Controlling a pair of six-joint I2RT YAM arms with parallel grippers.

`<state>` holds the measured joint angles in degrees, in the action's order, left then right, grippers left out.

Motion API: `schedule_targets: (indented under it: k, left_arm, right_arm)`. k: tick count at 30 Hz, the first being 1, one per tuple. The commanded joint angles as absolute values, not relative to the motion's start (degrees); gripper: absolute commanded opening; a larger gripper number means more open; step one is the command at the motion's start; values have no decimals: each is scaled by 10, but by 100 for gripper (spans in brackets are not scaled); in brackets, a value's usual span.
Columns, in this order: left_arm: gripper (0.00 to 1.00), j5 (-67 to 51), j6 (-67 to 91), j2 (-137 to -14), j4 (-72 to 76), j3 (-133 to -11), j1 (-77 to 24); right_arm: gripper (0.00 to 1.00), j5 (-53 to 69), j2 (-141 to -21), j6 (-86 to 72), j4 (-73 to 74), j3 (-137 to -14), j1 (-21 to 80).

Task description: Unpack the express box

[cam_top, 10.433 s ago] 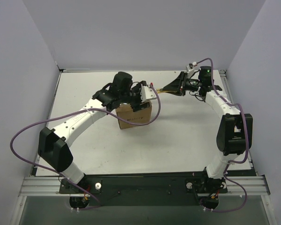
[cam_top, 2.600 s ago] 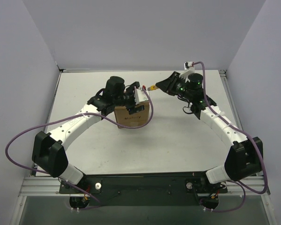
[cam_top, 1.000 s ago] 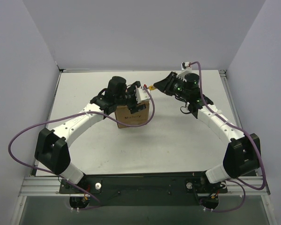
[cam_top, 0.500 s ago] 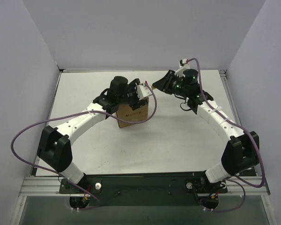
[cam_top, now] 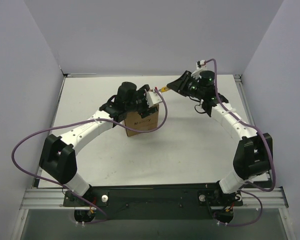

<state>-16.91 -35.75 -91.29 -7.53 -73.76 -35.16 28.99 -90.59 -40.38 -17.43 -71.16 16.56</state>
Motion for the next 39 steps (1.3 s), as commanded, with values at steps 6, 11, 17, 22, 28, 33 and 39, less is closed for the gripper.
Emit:
schedule_targets:
  k: [6,11,17,22,28,33,39]
  left_arm:
    - [78,-191,-338,-897,-93,-727,-351]
    - [77,-192,-338,-896,-94,-725,-351]
    - [77,-192,-339,-898,-92,-726,-351]
    - [77,-193,-339,-901,-91,-726,-351]
    - [77,-192,-337,-902,-91,-726,-351]
    - [77,-193,-337,-902,-95,-726,-351]
    - [77,-193,-338,-902,-94,-727,-351]
  right_arm:
    - [0,320,-933,-439,-251,-755,174]
    - [0,326,-930,-456,-267,-744,177]
    - [0,323,-926,-447,-257,-738,185]
    - [0,312,-921,-435,-257,-732,188]
    - [0,303,-918,-423,-259,-728,189]
    - [0,292,-915,-413,-268,-724,189]
    - [0,293,-920,-402,-258,-729,190]
